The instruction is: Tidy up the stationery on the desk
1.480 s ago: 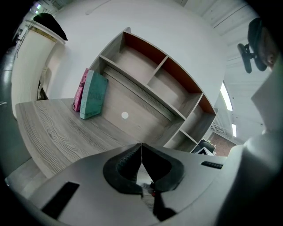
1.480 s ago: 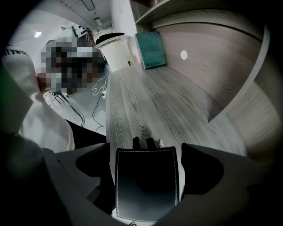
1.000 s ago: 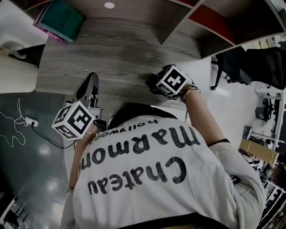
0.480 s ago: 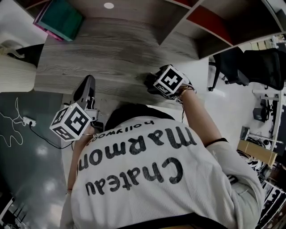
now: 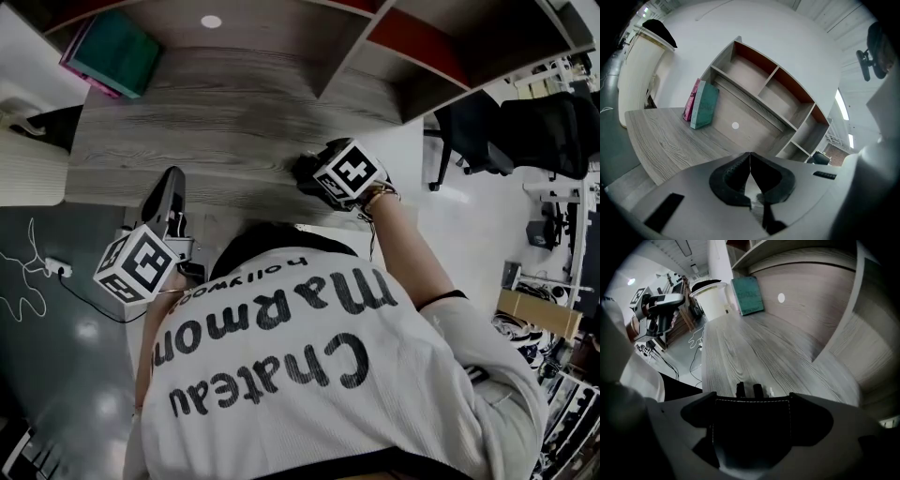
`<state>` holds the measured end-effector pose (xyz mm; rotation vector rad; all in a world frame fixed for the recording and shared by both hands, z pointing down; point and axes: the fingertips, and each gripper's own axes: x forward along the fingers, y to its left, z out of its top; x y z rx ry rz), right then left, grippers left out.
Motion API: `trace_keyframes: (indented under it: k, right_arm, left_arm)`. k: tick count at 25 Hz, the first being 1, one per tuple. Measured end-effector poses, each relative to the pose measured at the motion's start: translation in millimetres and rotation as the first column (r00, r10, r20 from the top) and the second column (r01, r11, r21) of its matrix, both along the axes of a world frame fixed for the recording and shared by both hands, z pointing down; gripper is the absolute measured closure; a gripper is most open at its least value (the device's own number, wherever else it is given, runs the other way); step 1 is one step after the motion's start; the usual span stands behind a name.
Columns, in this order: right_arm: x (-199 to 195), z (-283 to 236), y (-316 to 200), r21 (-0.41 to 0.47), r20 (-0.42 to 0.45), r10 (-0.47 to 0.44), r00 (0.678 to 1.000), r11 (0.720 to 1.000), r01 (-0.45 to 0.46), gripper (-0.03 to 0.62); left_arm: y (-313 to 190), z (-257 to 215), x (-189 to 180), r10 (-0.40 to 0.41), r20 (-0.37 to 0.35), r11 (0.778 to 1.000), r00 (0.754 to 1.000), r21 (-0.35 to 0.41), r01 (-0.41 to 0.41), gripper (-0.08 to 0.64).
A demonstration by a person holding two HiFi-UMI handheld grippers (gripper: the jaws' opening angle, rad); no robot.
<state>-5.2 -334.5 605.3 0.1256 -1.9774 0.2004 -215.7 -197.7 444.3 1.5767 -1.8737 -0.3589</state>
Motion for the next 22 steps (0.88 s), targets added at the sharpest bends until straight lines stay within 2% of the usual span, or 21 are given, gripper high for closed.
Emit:
trace_keyframes:
  k: [5,11,15,22]
  right_arm:
    - [11.4,-13.4,-13.8,-0.017,0.093,0.124,0.988,0.992,-0.123,0.124]
    - [29.8,-33.0,-35.7,-0.031,0.217,0.297,0.930,0.954,-0.297,0.124]
    - [55.8,-43.7,-52.6,-0.013,0.282,0.414,0.865,0.904,-0.428,0.124]
    - [113.0,-68.4,-77.3,-0.019,0.407,0.573,0.711,0.784,-0.621,0.124]
  left_arm:
    - [-9.1,-5.8,5.5,0.024,0.019,1.000,1.000,0.007,-0.024,0.543]
    - [-37.8,-13.1,12.8,0.092,0.047,0.996,0.995,0.015,-0.092,0.543]
    - [-56.6,-16.6,28.6,0.166,0.064,0.986,0.984,0.014,-0.168,0.543]
    - [-85.0,-15.7,63.2,0.276,0.070,0.961,0.959,0.004,-0.277,0.543]
